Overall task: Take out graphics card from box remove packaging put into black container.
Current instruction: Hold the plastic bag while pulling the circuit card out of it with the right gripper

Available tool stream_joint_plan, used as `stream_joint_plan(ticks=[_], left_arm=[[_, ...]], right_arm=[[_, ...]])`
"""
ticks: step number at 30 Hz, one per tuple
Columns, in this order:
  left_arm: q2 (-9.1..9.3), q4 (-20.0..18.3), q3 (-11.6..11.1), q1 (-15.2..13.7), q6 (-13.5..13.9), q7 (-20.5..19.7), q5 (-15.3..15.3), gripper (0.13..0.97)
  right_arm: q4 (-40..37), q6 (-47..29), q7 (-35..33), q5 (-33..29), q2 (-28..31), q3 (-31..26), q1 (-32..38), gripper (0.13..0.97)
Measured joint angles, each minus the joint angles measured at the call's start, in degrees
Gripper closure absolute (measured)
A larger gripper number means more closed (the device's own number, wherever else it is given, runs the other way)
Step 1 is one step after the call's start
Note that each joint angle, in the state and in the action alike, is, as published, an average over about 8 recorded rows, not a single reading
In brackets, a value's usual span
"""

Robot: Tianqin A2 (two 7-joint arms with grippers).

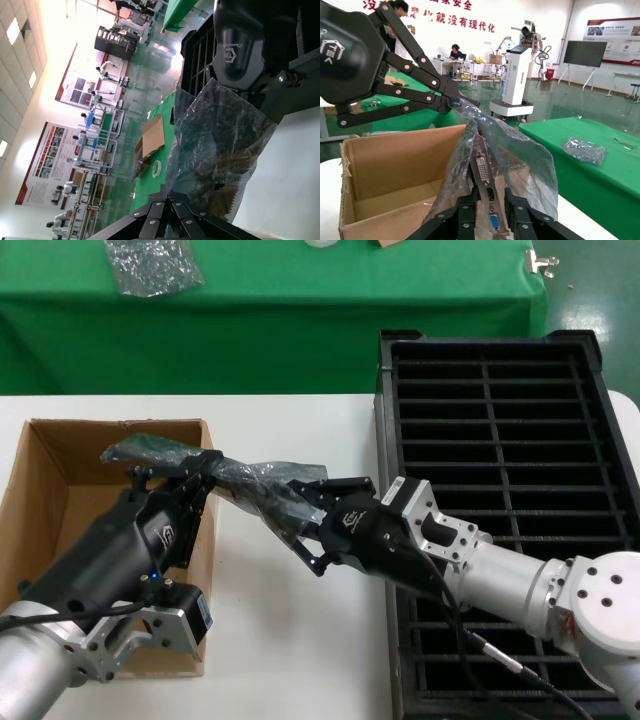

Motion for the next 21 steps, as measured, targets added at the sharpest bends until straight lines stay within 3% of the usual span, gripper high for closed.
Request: stream_joint_plan(ticks=[13,21], left_arm=[[0.0,0.0,0.0,0.0,0.0,0.0,0.0,0.958],[0.0,0.0,0.0,0.0,0.0,0.0,0.0,0.958]], right_arm=[[-1.5,0.0,-1.4,0.7,-1.2,0.4,0.7,0.899],[7.8,0.1,3.3,-2.0,4.4,0.8,-2.4,0.906]])
